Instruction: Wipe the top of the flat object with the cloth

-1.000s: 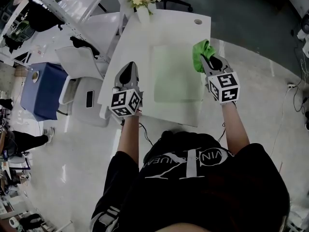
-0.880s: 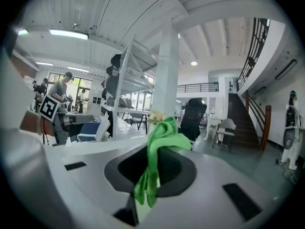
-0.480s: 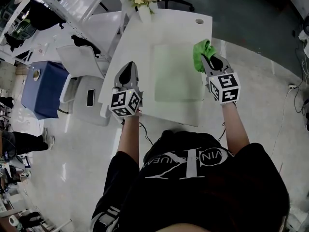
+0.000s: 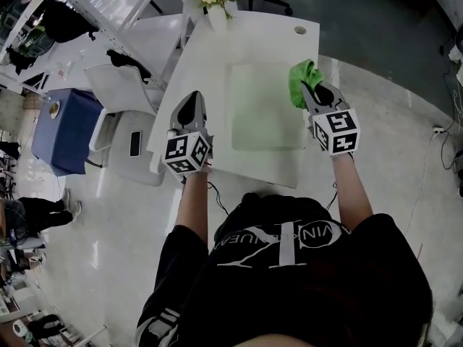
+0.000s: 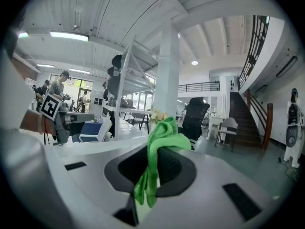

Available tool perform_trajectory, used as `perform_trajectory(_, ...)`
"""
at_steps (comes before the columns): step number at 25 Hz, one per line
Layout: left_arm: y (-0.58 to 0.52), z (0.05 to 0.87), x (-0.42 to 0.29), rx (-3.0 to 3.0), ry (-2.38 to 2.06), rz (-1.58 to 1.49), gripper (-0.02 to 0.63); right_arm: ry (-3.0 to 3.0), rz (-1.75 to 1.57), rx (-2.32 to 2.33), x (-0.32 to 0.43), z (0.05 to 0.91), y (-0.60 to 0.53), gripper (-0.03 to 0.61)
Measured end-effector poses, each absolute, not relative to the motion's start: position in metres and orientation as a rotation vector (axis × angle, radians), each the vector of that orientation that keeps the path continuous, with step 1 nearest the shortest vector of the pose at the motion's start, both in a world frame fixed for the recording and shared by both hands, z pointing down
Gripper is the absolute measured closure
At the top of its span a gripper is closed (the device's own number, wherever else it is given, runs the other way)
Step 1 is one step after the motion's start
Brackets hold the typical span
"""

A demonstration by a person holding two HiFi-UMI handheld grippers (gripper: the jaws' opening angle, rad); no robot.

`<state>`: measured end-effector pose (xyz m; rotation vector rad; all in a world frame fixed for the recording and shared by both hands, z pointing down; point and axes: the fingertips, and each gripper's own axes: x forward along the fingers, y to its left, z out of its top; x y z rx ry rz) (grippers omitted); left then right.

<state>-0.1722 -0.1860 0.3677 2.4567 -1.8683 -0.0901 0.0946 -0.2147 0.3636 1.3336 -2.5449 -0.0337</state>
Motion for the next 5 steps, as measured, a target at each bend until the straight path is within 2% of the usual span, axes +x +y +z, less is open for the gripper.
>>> perform_trajectory(5,-0.1873,0.3683,-0.174,2.448,-1.873,-0.092,0.601,-2.546,-0.029,1.332,0.0954,0.3644,-0.2156,0.537)
